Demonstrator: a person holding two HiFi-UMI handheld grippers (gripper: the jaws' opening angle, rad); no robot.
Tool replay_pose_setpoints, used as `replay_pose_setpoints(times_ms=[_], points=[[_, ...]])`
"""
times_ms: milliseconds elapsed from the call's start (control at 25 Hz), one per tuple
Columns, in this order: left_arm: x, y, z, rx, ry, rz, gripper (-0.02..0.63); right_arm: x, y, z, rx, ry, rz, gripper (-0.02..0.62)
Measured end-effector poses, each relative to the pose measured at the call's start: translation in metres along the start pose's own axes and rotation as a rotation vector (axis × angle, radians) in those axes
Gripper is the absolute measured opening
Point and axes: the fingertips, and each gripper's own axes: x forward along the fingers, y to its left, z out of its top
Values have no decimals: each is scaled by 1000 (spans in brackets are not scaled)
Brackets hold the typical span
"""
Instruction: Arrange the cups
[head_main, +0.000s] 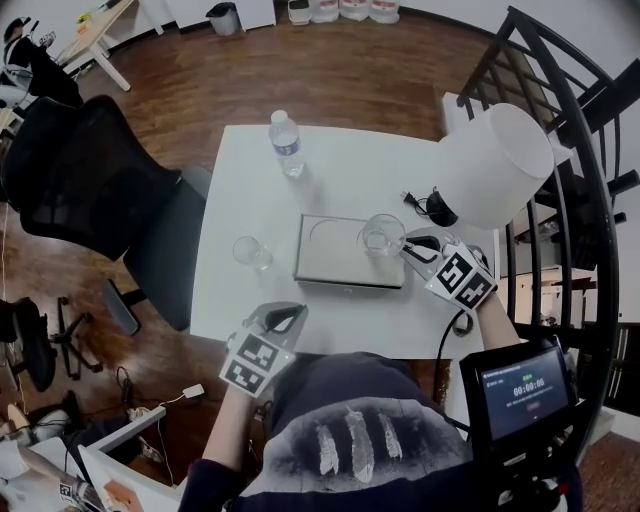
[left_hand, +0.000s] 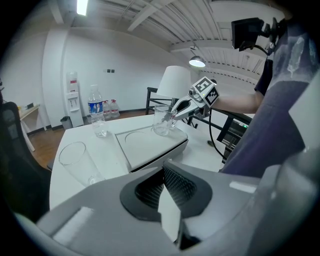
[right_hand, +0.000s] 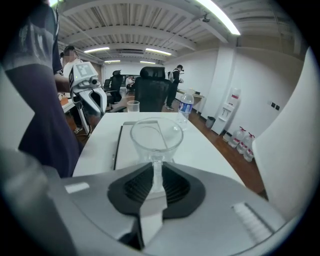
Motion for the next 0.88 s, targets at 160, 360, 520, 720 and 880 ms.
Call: replay_pose_setpoints(times_ms=[160, 360, 520, 720, 880], points=[[1, 2, 1, 4, 0, -5, 0, 2, 3, -2, 22, -8, 8, 45], [0, 5, -1, 11, 6, -7, 0, 5, 0, -4, 30, -9, 7, 49], [2, 5, 0, 14, 2, -7, 0, 7, -3, -6, 33, -9, -9, 62], [0, 5, 1, 18, -1, -5, 0, 2, -3, -12, 49, -5, -13, 104], [-2, 5, 4, 19, -6, -4, 0, -10, -6, -6, 57, -32, -27, 135]])
